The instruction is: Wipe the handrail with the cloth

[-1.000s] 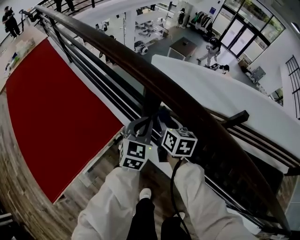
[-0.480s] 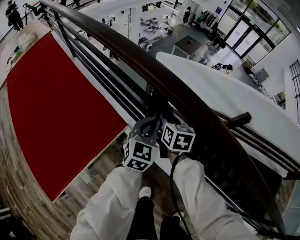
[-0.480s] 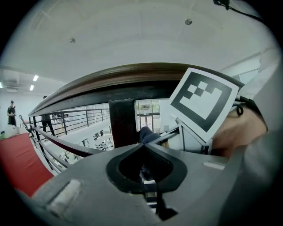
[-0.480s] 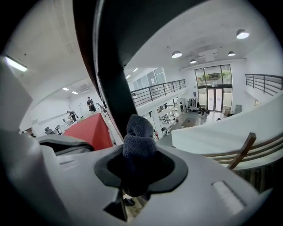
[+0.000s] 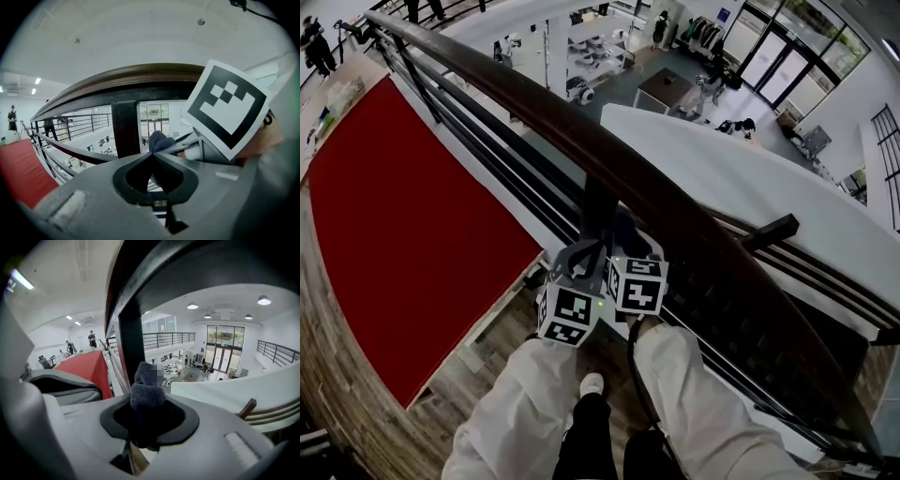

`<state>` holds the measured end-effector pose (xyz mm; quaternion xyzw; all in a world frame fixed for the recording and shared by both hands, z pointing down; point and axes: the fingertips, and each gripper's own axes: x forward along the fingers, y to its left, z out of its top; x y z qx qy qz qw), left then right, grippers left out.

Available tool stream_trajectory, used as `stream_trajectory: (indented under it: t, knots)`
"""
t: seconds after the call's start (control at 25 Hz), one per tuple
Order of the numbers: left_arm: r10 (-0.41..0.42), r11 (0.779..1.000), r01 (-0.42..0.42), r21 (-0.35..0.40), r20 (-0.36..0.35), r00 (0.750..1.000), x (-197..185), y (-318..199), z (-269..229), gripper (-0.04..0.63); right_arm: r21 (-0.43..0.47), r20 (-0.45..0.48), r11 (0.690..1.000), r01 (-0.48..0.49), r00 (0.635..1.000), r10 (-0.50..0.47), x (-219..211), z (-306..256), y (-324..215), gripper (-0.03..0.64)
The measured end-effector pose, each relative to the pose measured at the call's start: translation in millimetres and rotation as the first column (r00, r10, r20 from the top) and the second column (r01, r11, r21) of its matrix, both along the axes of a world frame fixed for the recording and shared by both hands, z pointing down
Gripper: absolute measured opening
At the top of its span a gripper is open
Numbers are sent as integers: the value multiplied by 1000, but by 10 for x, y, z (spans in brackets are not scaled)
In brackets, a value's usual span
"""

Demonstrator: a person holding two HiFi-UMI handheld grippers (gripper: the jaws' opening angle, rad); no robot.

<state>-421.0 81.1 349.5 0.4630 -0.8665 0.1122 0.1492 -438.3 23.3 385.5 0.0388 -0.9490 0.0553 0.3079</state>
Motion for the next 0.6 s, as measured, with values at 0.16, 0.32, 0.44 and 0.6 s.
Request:
stream_trajectory:
  t: [0.16, 0.32, 0.44, 0.6]
  knots:
    - [28, 999, -28, -20, 7, 1000, 131, -48, 43, 0, 20, 0, 1000, -22, 1000, 22, 155, 4, -94, 104]
    - [48, 998, -48, -26, -3, 999, 280, -68, 57, 0, 35, -3, 998, -43, 999, 43, 329, -10, -150, 104]
    - [61, 998, -61, -33, -10, 998, 417, -112, 59, 0, 40, -2, 998, -58, 998, 58, 481, -38, -230, 104]
    - [83, 996, -84, -41, -19, 996, 630, -299, 79, 0, 69, -5, 995, -76, 997, 77, 749, -46, -458, 104]
